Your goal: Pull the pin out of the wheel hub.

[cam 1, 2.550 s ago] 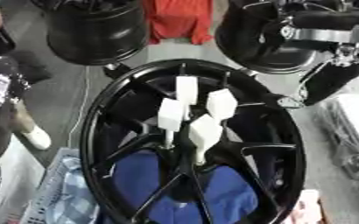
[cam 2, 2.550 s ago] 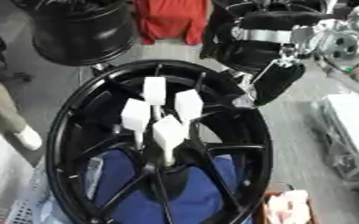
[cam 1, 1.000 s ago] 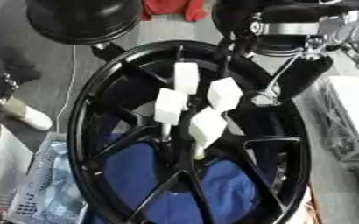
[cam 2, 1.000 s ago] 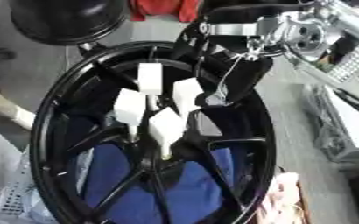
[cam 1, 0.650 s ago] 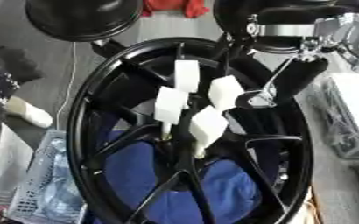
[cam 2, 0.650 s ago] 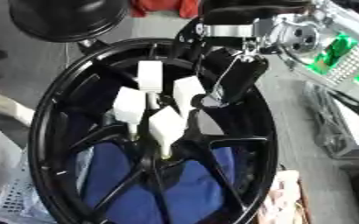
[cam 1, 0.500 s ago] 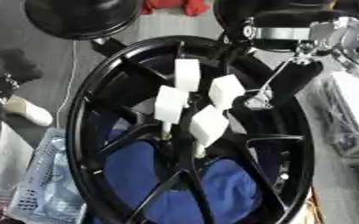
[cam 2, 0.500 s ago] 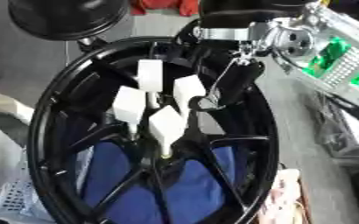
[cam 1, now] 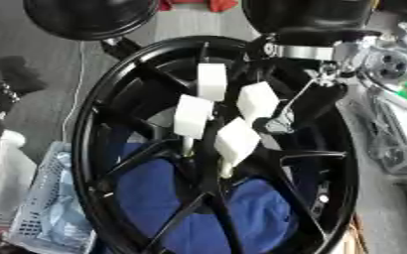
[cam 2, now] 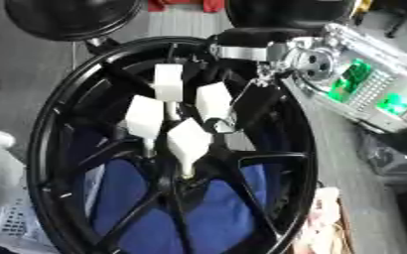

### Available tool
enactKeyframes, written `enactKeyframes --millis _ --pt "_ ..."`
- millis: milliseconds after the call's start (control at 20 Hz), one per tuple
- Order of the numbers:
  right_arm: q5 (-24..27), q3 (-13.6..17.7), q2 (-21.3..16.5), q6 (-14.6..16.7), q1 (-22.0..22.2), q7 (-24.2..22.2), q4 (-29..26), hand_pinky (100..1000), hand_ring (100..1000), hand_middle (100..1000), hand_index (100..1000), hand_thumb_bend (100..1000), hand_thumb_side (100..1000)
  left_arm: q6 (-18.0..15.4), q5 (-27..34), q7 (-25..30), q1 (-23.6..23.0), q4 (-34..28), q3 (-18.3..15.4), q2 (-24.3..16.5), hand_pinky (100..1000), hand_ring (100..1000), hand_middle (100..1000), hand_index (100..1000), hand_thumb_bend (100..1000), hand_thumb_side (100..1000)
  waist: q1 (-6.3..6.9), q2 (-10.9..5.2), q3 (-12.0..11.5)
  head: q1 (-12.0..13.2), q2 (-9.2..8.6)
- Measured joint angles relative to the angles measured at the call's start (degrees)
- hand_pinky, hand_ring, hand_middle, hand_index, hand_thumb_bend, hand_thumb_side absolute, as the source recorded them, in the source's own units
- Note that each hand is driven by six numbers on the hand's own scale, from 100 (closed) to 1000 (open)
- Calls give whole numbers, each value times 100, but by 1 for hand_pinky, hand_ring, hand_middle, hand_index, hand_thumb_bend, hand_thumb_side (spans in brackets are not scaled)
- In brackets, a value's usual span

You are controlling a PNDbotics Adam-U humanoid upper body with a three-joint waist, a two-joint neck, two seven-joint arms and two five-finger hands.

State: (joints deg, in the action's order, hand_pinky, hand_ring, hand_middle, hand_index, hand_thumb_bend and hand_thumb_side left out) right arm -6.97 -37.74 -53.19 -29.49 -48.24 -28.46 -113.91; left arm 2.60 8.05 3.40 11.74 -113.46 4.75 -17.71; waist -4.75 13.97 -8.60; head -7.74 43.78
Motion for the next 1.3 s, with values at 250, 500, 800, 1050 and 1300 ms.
enactKeyframes --millis 250,500,800,1050,1300 --pt "-70 -1 -1 -122 84 128 0 799 793 820 825 387 100 12 -6 2 10 0 1 1 855 685 640 782 100 750 -1 58 -1 0 -5" --pt "-103 5 -5 -208 153 205 0 802 794 816 828 348 100 21 -12 11 34 0 2 2 856 685 640 782 100 750 1 116 -1 -3 -16" --pt "-103 5 -26 -292 241 220 0 801 794 814 826 326 100 26 -19 16 40 0 6 2 856 686 640 782 100 752 3 141 -3 -27 -64" --pt "-98 30 -50 -359 244 250 0 800 789 811 825 341 100 30 -19 21 43 0 31 5 857 687 641 782 100 752 4 157 -3 -43 -93" --pt "-90 34 -50 -396 244 286 0 790 774 761 786 306 100 37 -20 28 45 0 32 7 857 688 641 782 100 754 5 158 -6 -43 -114"
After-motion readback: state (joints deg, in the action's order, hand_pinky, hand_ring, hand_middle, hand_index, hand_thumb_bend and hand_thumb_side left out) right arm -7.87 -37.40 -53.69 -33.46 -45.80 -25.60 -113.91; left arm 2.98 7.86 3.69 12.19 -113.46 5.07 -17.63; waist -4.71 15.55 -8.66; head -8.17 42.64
